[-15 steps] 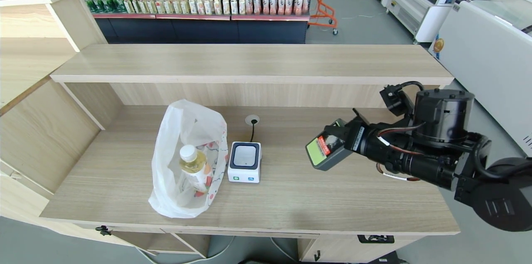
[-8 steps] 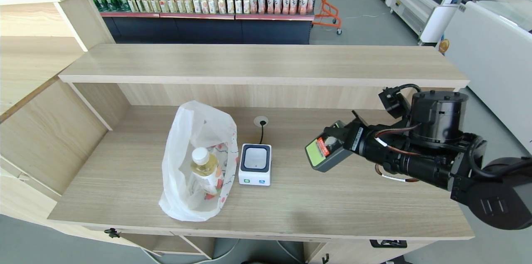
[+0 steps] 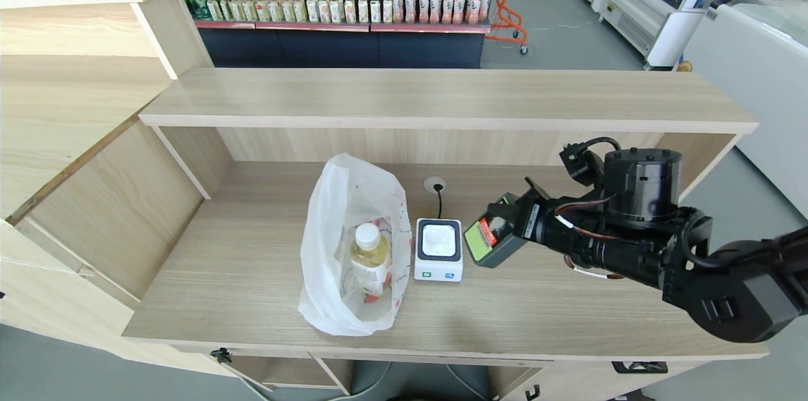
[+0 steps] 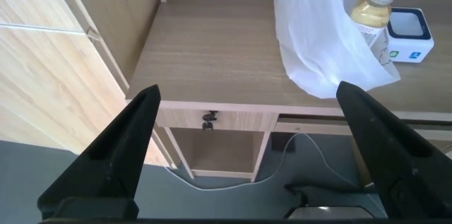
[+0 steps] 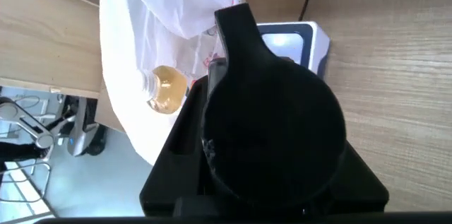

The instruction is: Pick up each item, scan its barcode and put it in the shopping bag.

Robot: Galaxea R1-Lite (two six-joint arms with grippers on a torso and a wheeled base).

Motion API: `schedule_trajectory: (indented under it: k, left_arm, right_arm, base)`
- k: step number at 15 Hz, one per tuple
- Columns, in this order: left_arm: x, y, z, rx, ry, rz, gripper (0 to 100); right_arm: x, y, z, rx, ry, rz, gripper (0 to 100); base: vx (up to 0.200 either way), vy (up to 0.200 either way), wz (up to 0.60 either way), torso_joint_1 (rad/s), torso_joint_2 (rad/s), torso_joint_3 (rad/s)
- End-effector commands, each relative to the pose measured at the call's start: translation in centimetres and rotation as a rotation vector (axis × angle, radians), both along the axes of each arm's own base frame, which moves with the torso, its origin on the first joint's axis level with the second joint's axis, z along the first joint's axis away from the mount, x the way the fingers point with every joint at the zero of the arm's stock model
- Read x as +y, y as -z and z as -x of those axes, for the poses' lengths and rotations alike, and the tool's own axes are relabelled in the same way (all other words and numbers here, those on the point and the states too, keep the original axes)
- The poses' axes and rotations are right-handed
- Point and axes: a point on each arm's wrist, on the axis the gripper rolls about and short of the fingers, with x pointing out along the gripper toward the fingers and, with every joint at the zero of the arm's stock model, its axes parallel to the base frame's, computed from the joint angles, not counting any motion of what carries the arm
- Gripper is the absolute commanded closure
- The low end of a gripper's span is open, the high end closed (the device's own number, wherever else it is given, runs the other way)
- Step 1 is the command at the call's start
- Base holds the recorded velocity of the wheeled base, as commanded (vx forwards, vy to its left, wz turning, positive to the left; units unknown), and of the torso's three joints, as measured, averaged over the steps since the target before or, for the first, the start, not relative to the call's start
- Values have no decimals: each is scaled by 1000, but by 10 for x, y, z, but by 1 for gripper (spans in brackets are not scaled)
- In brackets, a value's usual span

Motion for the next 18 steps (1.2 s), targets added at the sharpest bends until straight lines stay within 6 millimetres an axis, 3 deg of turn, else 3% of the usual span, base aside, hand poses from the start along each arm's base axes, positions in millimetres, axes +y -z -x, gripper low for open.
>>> schedule_trajectory:
  k: [1, 9, 14, 18]
  left_arm:
    - [0, 0, 0, 0, -1, -1, 0]
    - [0, 0, 0, 0, -1, 1, 0]
    - [0, 0, 0, 0, -1, 1, 0]
    - [0, 0, 0, 0, -1, 1, 0]
  right_arm:
    - [3, 4, -8, 4, 4, 4, 100]
    - [7, 35, -25, 20, -11, 132, 100]
    - [18, 64, -45, 12, -35, 196, 100]
    - [31, 74, -54, -25, -58, 183, 100]
  base:
    - [200, 0, 0, -12, -2, 7]
    - [25, 0, 0, -1, 0, 0]
    - [0, 0, 0, 0, 0, 0]
    - [0, 0, 0, 0, 0, 0]
